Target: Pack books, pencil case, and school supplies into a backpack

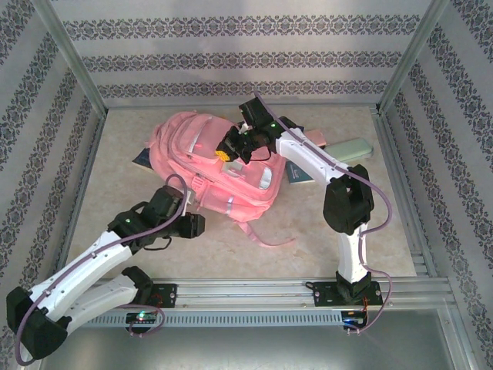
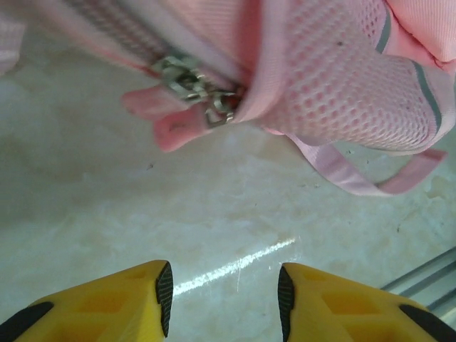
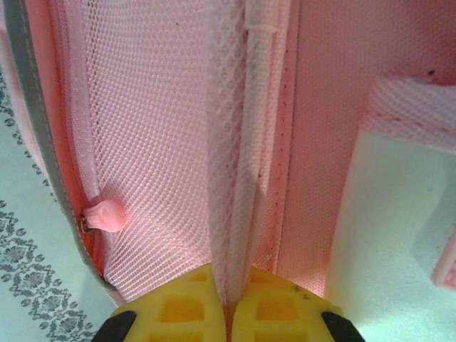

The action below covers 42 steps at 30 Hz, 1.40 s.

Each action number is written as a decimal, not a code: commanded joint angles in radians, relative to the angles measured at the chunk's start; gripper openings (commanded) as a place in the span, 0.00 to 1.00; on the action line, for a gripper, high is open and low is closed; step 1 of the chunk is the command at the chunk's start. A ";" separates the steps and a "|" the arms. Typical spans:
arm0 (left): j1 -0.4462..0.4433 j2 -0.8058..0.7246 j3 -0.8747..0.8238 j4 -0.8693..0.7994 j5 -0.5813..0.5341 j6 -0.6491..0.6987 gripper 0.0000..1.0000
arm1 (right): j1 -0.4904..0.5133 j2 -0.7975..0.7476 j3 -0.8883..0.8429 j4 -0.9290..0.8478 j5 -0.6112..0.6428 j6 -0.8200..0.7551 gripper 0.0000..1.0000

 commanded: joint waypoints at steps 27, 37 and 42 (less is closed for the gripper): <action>-0.095 -0.184 -0.374 0.682 0.018 0.481 0.22 | -0.037 -0.094 -0.069 0.044 -0.124 -0.137 0.00; -0.141 -0.177 -0.454 0.774 -0.068 0.440 0.31 | -0.037 -0.120 -0.124 0.119 -0.132 -0.060 0.00; -0.141 -0.108 -0.459 0.822 -0.124 0.407 0.30 | -0.030 -0.126 -0.131 0.127 -0.131 -0.047 0.00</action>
